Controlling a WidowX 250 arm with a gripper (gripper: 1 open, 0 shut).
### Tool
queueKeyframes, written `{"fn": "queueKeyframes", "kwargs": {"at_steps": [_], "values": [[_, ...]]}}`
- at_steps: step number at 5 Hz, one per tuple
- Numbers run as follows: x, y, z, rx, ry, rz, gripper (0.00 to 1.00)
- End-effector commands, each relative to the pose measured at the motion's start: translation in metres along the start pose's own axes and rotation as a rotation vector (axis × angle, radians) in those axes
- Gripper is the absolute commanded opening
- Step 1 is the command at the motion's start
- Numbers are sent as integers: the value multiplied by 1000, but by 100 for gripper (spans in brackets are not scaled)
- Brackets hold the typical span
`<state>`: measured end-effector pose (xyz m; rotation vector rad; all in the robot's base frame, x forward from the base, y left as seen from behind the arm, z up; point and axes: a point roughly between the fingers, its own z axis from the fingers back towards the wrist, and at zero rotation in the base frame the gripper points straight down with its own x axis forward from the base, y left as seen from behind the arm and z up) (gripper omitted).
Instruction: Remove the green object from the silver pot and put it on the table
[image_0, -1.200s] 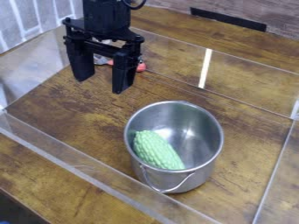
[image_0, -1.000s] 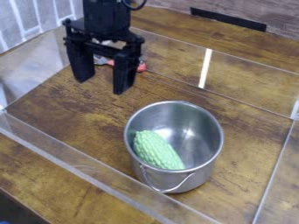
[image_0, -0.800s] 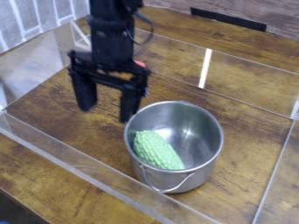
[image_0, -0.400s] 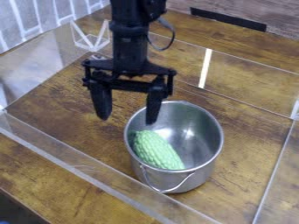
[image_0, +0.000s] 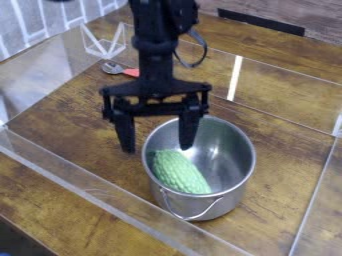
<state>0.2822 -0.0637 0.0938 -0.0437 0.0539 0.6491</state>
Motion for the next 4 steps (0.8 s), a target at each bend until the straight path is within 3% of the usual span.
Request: {"fn": "queueKeyframes", "kwargs": {"at_steps": [1,2,3,4], "values": [[4,0,14,-91,-73,99,100],[10,4,9,-120,-89,185,100],[15,-7,5,-143,-97,249,100],[21,-18,0,-152,-100,267,100]]}}
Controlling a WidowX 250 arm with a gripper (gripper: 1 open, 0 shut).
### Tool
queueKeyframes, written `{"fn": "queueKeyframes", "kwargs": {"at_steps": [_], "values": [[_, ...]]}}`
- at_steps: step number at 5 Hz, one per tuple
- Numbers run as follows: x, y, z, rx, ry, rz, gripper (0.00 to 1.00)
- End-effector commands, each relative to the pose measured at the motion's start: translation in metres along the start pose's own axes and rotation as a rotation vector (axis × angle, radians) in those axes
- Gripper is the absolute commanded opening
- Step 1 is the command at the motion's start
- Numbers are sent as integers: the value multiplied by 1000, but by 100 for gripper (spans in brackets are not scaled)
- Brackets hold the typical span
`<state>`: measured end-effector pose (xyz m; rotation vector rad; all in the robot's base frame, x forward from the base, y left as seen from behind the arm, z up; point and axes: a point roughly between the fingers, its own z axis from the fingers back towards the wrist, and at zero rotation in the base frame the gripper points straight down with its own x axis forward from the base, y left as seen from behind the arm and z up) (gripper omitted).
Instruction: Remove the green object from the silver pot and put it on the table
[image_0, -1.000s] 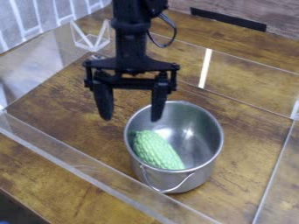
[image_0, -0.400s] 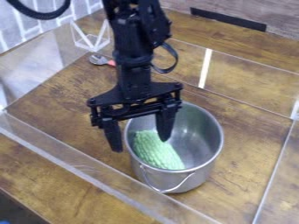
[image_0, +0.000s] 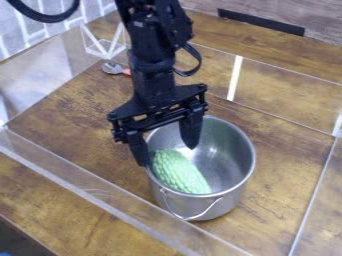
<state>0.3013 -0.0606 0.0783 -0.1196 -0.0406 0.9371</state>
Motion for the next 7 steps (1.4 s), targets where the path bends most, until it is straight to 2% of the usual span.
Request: {"fn": "queueKeyframes", "kwargs": {"at_steps": [1,2,3,5,7], "values": [[1,-23,5,-56,-30,16,100],[3,-23,18,-66,-44,90,0],[7,-20,32,-80,-58,136,100],[5,-6,16,-108,-72,169,100],[-9,-6,27,-111,-103,271,100]]}}
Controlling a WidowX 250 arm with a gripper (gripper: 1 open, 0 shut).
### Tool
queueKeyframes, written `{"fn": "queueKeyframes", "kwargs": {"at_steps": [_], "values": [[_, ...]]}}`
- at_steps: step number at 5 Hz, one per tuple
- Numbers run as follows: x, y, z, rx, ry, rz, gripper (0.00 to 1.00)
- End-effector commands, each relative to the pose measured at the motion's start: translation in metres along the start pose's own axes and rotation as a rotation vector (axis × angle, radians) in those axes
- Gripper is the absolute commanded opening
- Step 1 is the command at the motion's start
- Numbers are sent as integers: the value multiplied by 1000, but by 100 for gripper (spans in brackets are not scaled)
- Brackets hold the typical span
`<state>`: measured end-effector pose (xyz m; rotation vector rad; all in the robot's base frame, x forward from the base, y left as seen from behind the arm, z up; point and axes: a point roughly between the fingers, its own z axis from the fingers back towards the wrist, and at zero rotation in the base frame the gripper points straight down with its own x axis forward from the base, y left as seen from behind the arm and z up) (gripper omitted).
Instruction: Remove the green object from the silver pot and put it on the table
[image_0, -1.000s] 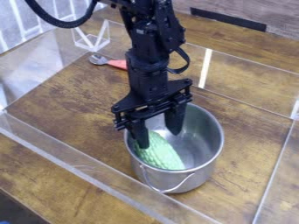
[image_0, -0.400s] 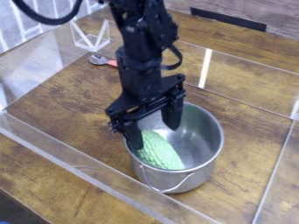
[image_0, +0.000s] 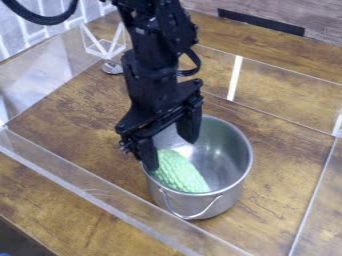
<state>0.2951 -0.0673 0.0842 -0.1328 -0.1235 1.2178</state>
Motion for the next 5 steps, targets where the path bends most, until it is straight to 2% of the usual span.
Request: {"fn": "queueKeyframes", "kwargs": {"at_steps": [1,2,3,4,5], "values": [[-3,-10,11,-63,-13,-30,100],[-4,-12,1,-56,-18,-54,100],[-17,-21,-8,-51,-41,-12,100],[-22,-18,-30,-34,-41,-62,100],[-28,-16,-49,-17,-56,-108,100]]}}
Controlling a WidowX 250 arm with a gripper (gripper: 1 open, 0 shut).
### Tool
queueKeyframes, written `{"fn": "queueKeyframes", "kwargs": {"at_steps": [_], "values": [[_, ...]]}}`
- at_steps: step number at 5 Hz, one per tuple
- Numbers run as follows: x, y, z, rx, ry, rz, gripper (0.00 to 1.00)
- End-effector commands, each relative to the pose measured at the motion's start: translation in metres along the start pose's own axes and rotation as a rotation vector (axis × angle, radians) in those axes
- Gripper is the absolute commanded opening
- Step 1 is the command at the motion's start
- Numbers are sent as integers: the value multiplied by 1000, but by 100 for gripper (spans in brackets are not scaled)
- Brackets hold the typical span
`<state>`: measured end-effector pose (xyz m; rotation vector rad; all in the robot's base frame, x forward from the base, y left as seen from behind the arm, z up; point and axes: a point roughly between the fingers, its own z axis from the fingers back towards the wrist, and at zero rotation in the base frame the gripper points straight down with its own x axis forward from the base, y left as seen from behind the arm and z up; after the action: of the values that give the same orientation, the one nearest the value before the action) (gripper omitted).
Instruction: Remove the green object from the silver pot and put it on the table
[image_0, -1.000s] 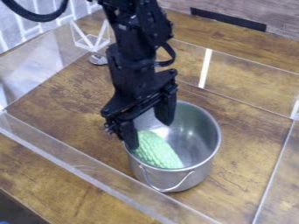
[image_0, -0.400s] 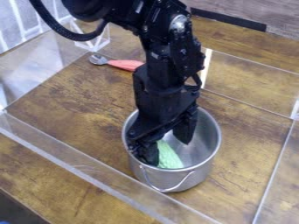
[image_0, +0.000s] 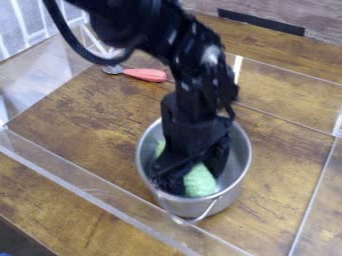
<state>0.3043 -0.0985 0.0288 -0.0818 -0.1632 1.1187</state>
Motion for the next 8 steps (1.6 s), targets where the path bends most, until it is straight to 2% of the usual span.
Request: {"fn": "queueKeyframes", "kwargs": {"at_steps": [1,3,4,5,6,7,8], "values": [[-5,-5,8,-12,-1,-40,100],[10,-3,8,58,8,17,100],[24,3,12,76,13,42,0],[37,9,14,93,23,67,100],[32,12,17,98,33,53,0],[25,15,19,103,41,31,0],[23,18,22,106,52,-28,0]]}}
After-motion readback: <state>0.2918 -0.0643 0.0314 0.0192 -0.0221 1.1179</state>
